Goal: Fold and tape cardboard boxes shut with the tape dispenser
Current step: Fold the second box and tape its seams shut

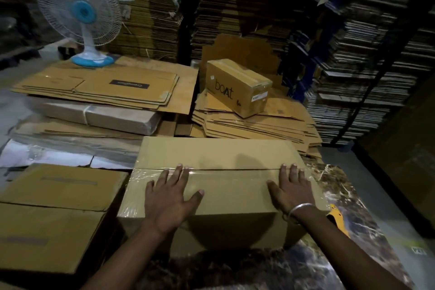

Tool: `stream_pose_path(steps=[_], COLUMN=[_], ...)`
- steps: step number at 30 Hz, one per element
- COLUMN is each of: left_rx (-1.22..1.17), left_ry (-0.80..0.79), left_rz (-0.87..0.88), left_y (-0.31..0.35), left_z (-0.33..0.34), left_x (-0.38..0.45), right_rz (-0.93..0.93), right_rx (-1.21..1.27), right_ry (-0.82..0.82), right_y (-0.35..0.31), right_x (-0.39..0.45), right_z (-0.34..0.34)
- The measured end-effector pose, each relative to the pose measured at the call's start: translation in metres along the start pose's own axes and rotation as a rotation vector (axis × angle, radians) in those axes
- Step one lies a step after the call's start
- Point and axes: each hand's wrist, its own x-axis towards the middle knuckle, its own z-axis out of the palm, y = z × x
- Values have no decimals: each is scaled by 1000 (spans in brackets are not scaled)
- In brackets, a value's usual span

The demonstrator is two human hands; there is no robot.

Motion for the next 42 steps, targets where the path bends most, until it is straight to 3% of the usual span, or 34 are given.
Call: stream_pose_path(steps=[6, 10, 14, 20, 24, 31, 34, 37, 42], left_rx=[-38, -254, -186, -343, -592, -902, -1209, -1574, -1682], left_ry=[-19, 18, 224, 188, 281, 229, 230, 253, 349], left_rz=[-6, -37, -204, -362, -415, -500, -460, -460, -500], left_y=[2, -9, -31, -64, -75, -103, -120, -122, -107], left_z=[-10, -28, -33, -18, -18, -27, -11, 9, 12], left_x=[0, -1, -18, -27, -31, -42, -49, -50, -52], right_rz=[-78, -54, -67, -148, -333, -324, -370, -584, -879], right_rx=[67, 71, 35, 97, 94, 42, 33, -12, -24], right_ry=[38, 73, 100, 143, 124, 29, 42, 37, -36], right_y=[-58, -56, -67, -103, -132, -160, -168, -184, -227], right_x=[-19, -21, -24, -38, -49, -55, -58, -63, -67], right_z=[13, 14, 14, 19, 26, 31, 33, 37, 43])
